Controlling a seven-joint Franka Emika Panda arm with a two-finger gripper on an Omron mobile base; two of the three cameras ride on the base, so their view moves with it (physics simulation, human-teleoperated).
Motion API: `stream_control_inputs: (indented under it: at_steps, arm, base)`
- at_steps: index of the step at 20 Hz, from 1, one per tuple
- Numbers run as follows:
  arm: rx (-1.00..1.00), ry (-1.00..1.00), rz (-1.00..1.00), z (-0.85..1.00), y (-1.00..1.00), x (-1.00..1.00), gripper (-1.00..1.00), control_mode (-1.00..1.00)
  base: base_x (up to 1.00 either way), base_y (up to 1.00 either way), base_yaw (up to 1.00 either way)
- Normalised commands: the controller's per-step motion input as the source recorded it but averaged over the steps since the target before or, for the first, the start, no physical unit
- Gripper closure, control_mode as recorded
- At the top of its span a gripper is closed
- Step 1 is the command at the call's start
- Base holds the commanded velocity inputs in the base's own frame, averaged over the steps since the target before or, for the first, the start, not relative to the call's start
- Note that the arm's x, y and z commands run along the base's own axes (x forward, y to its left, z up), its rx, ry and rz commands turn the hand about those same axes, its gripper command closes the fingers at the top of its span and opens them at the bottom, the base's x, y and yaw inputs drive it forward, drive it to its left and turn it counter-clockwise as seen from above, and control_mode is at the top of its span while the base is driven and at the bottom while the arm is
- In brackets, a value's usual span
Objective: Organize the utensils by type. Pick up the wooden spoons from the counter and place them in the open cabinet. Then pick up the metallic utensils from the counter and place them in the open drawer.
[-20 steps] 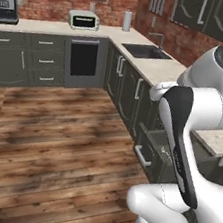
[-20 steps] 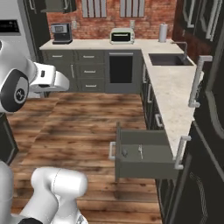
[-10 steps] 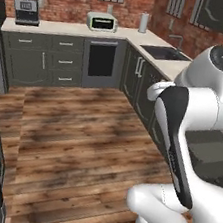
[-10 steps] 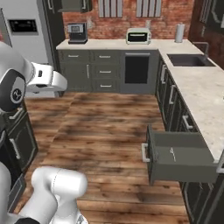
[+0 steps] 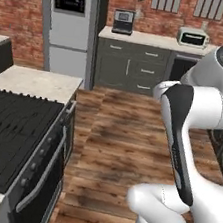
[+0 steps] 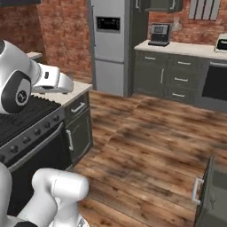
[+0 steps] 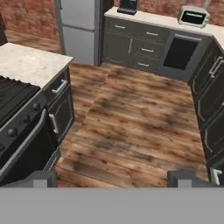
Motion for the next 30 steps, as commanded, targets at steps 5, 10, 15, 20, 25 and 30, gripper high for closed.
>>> stream_control_inputs:
  at_steps: [5, 10, 15, 20, 25, 30]
  arm:
    - [0.00, 0.00, 0.00, 0.00, 0.00, 0.00, -1.00, 1.00]
    - [0.00, 0.00, 0.00, 0.00, 0.00, 0.00, -1.00, 1.00]
    - [0.00, 0.00, 0.00, 0.00, 0.00, 0.00, -1.00, 1.00]
    - [0.00, 0.00, 0.00, 0.00, 0.00, 0.00, -1.00, 1.00]
    - [0.00, 0.00, 0.00, 0.00, 0.00, 0.00, -1.00, 1.00]
    - [0.00, 0.00, 0.00, 0.00, 0.00, 0.00, -1.00, 1.00]
  base:
    - [-0.10, 0.00, 1.00]
    - [-0.05, 0.00, 1.00]
    - [-0.09, 0.00, 1.00]
    - [0.09, 0.05, 0.75]
    - [0.18, -0.23, 0.15]
    - [0.10, -0.39, 0.00]
